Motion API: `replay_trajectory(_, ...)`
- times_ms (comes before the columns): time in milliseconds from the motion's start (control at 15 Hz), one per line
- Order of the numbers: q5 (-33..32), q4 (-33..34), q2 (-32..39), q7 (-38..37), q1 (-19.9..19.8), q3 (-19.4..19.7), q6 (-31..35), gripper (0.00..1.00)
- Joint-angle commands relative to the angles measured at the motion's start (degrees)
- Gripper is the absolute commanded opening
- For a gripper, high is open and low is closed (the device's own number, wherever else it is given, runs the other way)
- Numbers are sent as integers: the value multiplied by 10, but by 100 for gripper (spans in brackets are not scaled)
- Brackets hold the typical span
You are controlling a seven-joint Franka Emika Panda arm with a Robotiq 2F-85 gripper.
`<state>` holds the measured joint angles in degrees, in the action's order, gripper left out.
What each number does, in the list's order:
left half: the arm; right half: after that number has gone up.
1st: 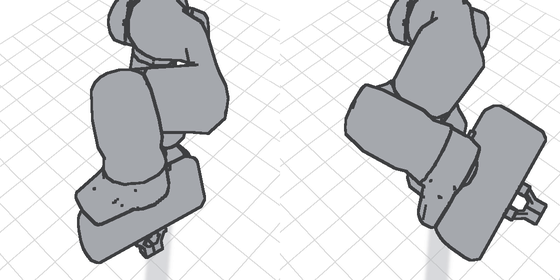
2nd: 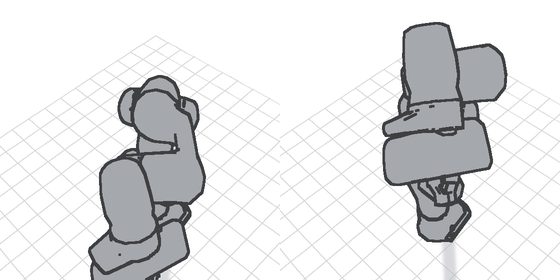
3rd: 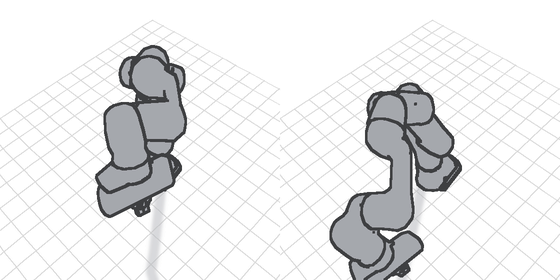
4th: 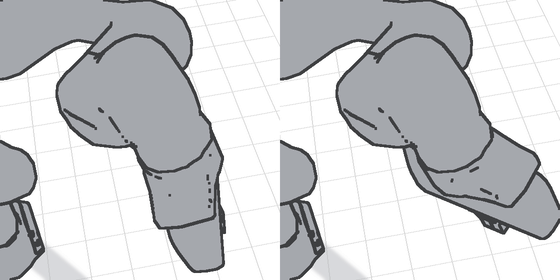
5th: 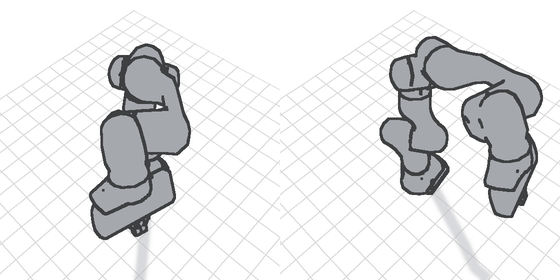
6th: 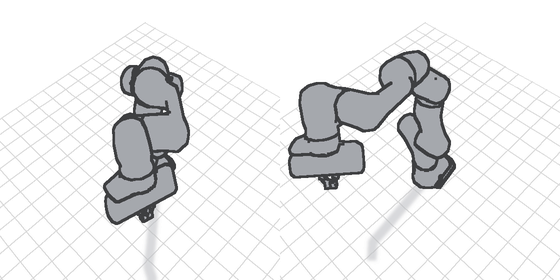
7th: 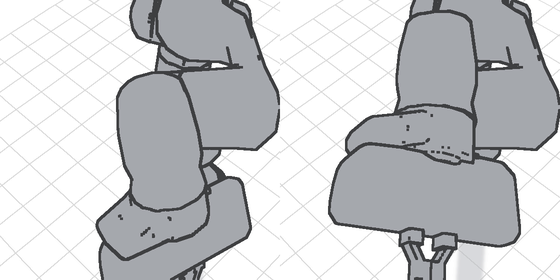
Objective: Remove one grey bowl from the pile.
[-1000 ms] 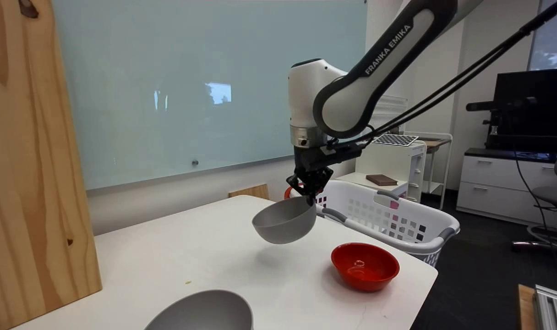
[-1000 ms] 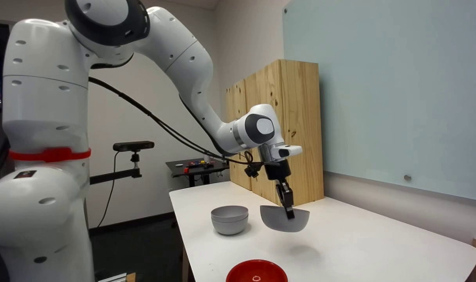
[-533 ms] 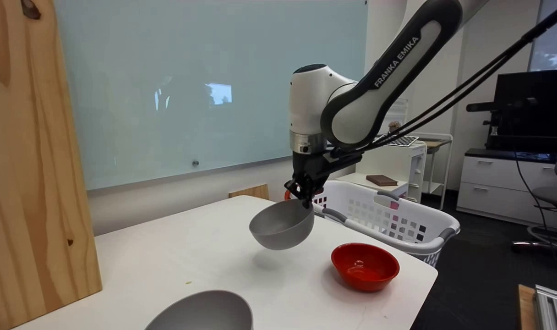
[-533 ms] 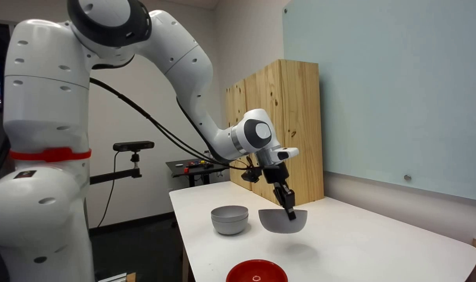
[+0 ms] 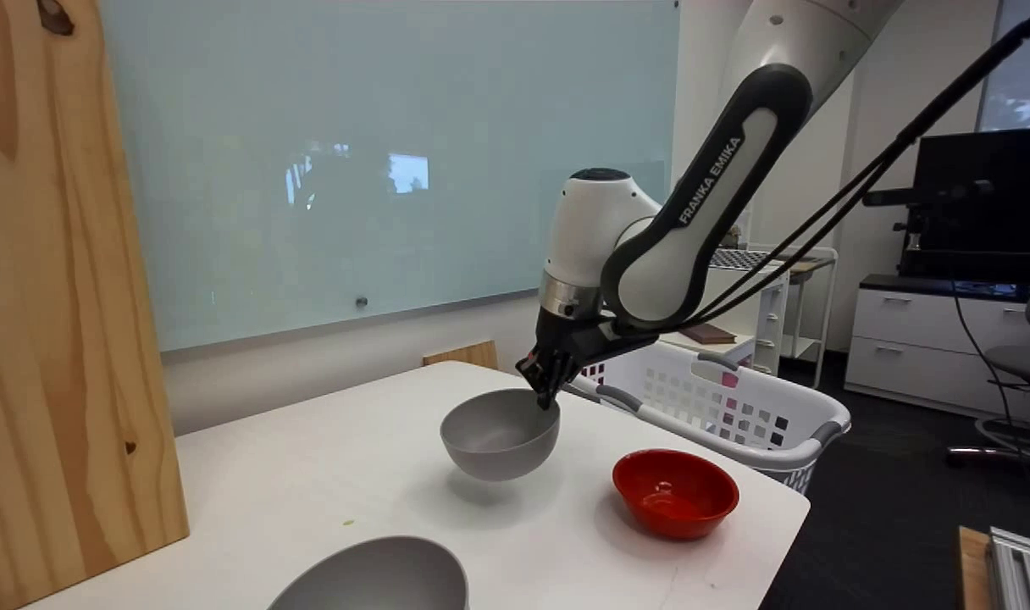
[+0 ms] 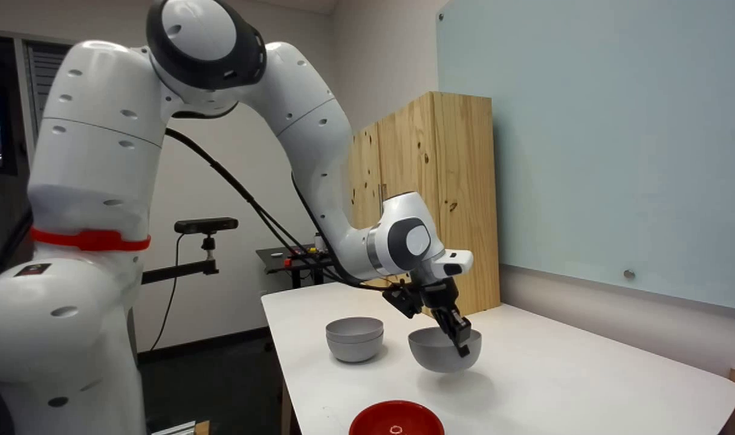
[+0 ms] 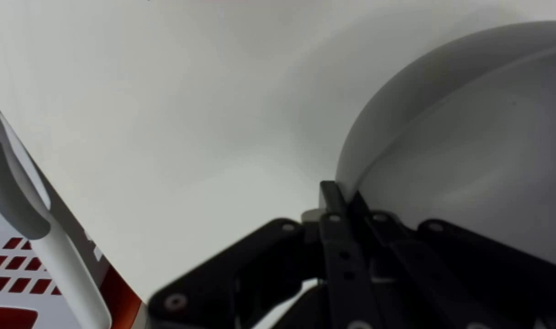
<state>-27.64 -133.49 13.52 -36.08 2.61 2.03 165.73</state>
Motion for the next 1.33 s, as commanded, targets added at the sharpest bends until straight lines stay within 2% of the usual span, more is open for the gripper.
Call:
replay_trajectory(0, 9, 17, 77, 52, -33, -7, 58, 1)
replay_trajectory(200, 14, 32, 117, 71, -57, -22, 63, 1)
replay_trajectory(267, 13, 35, 124, 78, -63, -28, 53, 29)
replay_trajectory(333, 15, 40, 125, 84, -71, -37, 44, 30)
replay_trajectory(533, 13, 43, 109, 86, -73, -51, 1, 51)
replay_trajectory(600, 75, 36, 97, 133, -22, -11, -5, 58)
replay_trajectory(1000, 103, 45, 29, 156, 39, 2, -121, 100)
replay_trajectory(1200, 92, 53, -23, 144, 62, -10, -179, 100)
replay_trajectory(1267, 101, 59, -43, 146, 67, -21, -221, 100)
